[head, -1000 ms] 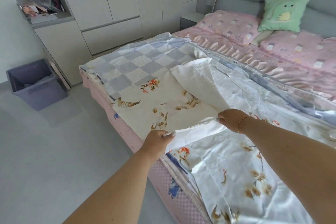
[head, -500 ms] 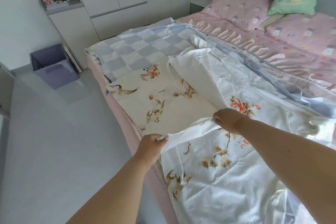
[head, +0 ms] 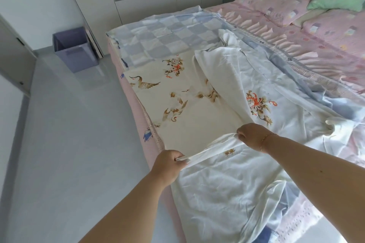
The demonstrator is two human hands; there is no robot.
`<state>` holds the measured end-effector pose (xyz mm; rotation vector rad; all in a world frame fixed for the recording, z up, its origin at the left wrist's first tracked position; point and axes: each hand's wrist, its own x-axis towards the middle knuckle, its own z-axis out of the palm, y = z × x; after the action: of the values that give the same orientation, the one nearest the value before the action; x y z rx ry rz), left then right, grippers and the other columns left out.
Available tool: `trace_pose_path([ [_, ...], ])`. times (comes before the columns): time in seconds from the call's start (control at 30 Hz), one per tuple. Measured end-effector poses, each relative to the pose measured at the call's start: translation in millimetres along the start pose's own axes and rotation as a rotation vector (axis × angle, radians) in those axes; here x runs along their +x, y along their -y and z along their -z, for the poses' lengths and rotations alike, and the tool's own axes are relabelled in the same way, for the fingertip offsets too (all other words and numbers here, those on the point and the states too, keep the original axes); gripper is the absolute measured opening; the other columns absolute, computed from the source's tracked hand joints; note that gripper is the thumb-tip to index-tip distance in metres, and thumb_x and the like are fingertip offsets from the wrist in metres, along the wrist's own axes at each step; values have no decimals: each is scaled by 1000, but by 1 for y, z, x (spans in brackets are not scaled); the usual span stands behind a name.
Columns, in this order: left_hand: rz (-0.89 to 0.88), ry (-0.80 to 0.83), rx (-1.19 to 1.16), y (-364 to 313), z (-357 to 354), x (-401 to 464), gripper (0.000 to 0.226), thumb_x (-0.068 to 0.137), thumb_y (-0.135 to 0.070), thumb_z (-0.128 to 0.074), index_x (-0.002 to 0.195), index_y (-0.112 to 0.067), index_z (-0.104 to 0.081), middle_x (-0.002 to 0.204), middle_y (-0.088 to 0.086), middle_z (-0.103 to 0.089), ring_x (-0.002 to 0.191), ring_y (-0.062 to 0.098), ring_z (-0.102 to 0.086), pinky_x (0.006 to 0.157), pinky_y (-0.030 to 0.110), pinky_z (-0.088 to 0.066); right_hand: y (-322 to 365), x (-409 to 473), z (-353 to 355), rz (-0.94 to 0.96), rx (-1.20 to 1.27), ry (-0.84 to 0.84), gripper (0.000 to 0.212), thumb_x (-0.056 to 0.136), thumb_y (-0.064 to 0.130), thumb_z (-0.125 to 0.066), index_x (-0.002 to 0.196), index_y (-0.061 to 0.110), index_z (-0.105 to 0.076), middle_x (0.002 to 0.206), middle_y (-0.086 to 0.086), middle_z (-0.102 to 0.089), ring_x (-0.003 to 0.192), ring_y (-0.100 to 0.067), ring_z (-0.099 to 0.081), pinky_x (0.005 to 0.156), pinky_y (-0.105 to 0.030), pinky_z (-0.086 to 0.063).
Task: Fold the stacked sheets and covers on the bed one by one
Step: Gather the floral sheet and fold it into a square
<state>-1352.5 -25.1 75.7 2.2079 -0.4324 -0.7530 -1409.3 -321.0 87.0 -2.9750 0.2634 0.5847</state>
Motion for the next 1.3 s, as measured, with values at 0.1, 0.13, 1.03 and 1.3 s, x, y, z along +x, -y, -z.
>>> trace_pose_path([
  [0.1, -4, 9, 61, 2, -17, -27, 25, 90, -25, -66, 67, -15, -64, 57, -6, -45, 56, 8, -42, 55, 23, -32, -2, -25, -16, 21, 1, 7, 35, 102, 32, -33, 77, 12, -49, 80, 0, -51, 82, -19, -51, 73, -27, -37],
  [0.13, 1, 6, 69, 2, -22, -36, 28, 90, -24, -66, 63, -21, -61, 56, -8, -45, 54, 6, -41, 52, 20, -31, -3, -34, -21, 29, 2, 11, 35, 102, 32, -33, 75, 14, -47, 79, 0, -50, 83, -20, -51, 74, -27, -37],
  [1.03, 296, 128, 592, 55, -198, -157, 20, 89, -34, -55, 103, -24, -65, 110, -5, -60, 112, 21, -58, 91, 31, -48, -14, -148, -162, 356, -4, 142, 32, 97, 30, -44, 119, 16, -62, 120, -3, -59, 116, -20, -52, 102, -34, -39],
  [1.3, 172, 76, 450, -54, -241, -51, 33, 95, -33, -55, 122, -17, -63, 124, 0, -64, 116, 16, -58, 99, 30, -45, -132, -109, -127, 216, 39, 148, 34, 100, 32, -42, 125, 15, -56, 126, -5, -55, 123, -21, -45, 104, -31, -34],
])
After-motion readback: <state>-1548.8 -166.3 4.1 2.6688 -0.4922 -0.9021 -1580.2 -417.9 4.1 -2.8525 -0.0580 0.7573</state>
